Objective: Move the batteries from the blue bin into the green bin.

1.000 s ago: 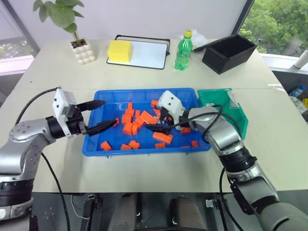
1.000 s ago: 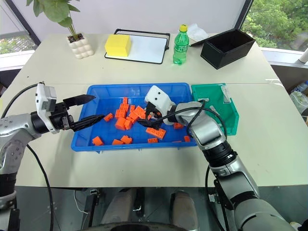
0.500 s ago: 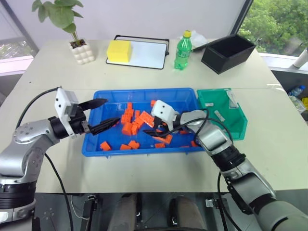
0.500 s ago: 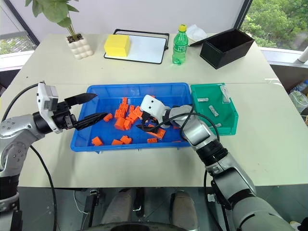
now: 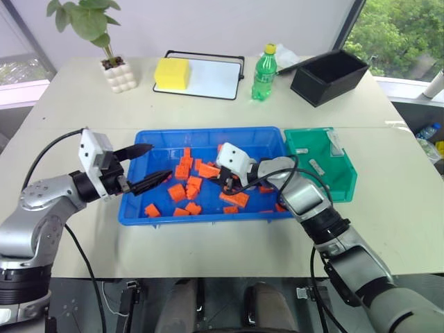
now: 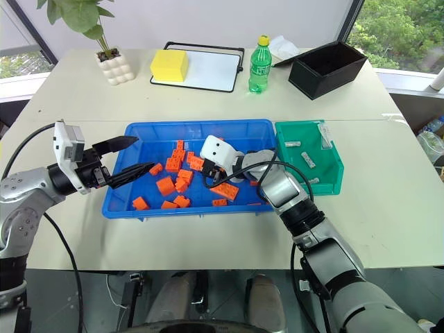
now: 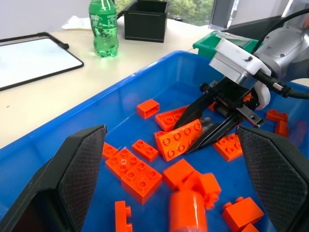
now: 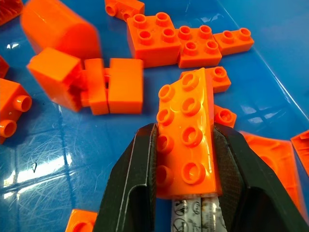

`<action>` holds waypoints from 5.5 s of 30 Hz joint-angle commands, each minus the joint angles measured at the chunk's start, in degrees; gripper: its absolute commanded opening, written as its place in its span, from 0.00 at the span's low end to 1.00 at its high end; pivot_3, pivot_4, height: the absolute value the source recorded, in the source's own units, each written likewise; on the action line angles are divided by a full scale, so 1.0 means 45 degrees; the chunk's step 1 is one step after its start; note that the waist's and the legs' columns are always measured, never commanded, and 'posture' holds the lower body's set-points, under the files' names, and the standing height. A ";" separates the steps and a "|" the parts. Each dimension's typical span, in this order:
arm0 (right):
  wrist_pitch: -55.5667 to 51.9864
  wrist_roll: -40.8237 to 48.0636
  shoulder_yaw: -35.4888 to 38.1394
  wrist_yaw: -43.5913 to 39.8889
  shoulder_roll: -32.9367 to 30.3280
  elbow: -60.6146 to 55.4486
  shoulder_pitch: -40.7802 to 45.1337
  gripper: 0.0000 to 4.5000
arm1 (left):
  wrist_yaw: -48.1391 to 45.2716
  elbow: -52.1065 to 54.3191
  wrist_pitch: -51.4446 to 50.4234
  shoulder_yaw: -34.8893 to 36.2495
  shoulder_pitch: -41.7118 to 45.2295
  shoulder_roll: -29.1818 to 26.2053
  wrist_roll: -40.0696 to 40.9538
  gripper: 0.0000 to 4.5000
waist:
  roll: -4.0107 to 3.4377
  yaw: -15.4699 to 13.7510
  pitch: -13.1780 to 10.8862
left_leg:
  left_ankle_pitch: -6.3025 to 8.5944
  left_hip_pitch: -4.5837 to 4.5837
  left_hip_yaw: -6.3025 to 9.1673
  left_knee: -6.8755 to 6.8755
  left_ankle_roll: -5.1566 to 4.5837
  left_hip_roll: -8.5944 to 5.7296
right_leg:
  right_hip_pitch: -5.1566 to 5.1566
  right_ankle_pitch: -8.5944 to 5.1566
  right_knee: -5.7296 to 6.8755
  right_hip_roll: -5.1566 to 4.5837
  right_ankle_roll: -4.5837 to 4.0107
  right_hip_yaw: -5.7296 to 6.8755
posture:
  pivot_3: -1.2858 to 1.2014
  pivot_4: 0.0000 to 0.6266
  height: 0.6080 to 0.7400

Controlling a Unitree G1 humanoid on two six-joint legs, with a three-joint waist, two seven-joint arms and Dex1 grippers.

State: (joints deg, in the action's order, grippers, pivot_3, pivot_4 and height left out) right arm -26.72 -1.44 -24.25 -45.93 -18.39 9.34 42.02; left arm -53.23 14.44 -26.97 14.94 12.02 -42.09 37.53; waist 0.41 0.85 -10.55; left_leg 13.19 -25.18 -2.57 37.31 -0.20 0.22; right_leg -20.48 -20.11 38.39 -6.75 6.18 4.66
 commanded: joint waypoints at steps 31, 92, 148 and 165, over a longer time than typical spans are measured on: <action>-0.2458 0.2581 0.0448 -0.2185 -0.0923 -0.4816 0.0073 0.99 | 0.0017 0.0269 0.0285 0.0121 0.0067 0.0212 0.0073 1.00 | 0.0003 -0.0021 0.0001 | 0.0001 0.0000 0.0002 0.0000 -0.0001 -0.0001 | -0.0002 0.0000 0.0004 -0.0001 0.0000 0.0000 | 0.52 0.24 1.00; -0.3335 0.1720 -0.0123 -0.1098 -0.1848 -0.2108 -0.0109 0.99 | 0.0346 0.0329 0.0607 -0.0202 -0.0128 0.0684 -0.0414 1.00 | 0.0006 -0.0019 0.0003 | 0.0001 0.0001 0.0000 -0.0001 -0.0001 0.0000 | 0.0002 0.0000 0.0000 -0.0003 0.0000 0.0000 | 0.52 0.24 1.00; -0.4841 0.1800 0.2176 -0.1062 -0.1568 -0.2067 0.1992 0.01 | -0.0972 0.0433 0.0373 -0.0231 0.0013 -0.0237 0.0213 1.00 | 0.0000 -0.0029 -0.0002 | 0.0000 0.0004 -0.0004 -0.0002 -0.0001 0.0001 | 0.0002 0.0000 -0.0002 -0.0003 -0.0001 0.0000 | 0.52 0.24 1.00; -0.5952 0.2688 0.4557 -0.2204 -0.7775 -0.3759 0.0706 0.01 | -0.4707 -0.2396 0.0712 -0.2518 0.3854 -0.0742 -0.0511 1.00 | 0.0002 -0.0028 -0.0001 | 0.0004 -0.0010 -0.0020 -0.0023 -0.0009 -0.0009 | -0.0008 0.0000 -0.0026 -0.0006 0.0000 0.0000 | 0.52 0.24 1.00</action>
State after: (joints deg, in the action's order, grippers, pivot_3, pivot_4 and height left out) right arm -53.09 9.67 -6.18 -55.70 -51.92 -4.65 45.63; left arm -73.22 4.33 -25.41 4.07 28.22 -45.57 36.33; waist 0.42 0.72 -10.55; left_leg 13.21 -25.22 -2.66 37.21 -0.24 0.18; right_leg -20.52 -20.11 38.27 -6.78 6.17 4.66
